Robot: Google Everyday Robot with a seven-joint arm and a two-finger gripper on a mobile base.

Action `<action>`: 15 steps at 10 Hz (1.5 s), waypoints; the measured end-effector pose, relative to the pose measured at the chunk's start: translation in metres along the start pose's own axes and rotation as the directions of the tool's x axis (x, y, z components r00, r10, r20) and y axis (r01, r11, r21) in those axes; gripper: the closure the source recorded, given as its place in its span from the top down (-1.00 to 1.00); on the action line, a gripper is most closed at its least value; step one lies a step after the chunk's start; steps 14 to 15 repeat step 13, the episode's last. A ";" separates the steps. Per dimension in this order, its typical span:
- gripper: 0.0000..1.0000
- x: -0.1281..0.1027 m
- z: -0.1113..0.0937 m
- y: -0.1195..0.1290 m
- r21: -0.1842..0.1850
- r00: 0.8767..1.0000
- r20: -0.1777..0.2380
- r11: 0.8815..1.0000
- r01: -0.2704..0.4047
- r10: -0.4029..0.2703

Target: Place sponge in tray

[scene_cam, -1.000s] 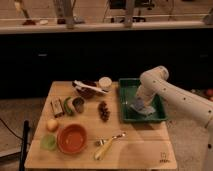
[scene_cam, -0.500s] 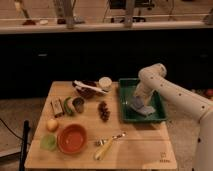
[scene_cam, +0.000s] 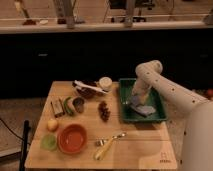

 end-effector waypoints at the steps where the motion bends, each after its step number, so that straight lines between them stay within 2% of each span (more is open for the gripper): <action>1: -0.07 0.002 0.001 0.001 -0.008 1.000 0.007 1.000 -0.002 0.002; 2: 0.09 0.003 0.002 -0.002 -0.010 1.000 0.013 1.000 0.000 0.001; 3: 0.37 0.002 0.005 -0.005 -0.018 1.000 0.024 1.000 0.003 -0.003; 5: 0.59 0.003 0.007 -0.002 -0.030 1.000 0.028 1.000 0.003 -0.002; 15: 0.60 0.005 0.003 0.002 -0.028 0.999 0.038 1.000 0.005 -0.004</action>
